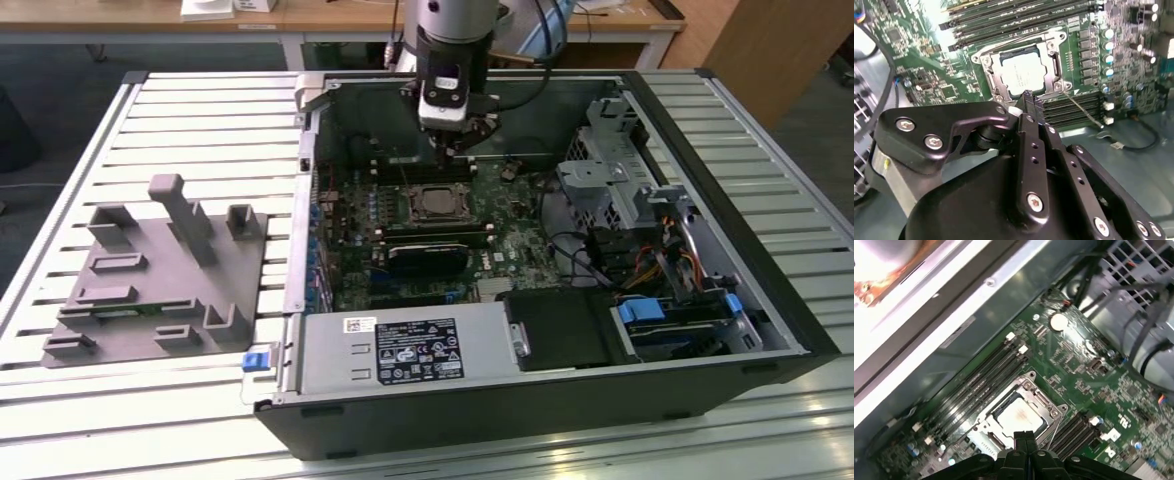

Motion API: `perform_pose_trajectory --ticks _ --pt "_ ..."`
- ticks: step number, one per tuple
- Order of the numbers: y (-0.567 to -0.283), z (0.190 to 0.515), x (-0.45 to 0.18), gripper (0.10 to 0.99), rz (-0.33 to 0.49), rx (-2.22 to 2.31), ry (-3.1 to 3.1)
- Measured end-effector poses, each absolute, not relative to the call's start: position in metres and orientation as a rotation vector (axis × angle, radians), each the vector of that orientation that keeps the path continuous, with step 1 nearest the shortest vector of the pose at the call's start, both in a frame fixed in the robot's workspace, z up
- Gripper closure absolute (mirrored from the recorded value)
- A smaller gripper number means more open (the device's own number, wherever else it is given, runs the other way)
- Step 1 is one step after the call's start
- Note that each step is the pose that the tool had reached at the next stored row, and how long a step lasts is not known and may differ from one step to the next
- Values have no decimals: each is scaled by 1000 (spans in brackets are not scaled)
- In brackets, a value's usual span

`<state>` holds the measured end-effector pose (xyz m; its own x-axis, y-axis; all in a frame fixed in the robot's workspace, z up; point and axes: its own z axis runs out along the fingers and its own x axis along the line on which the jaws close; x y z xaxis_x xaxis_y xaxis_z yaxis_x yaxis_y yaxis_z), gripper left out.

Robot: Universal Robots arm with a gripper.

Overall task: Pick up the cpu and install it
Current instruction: 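Install the first cpu locking lever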

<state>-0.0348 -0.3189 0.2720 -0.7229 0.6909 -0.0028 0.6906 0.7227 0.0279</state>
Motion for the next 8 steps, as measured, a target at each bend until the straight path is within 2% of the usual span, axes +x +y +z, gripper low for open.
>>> perform_pose_trajectory --ticks 8 --pt "-319 272 -35 980 40 951 2982"
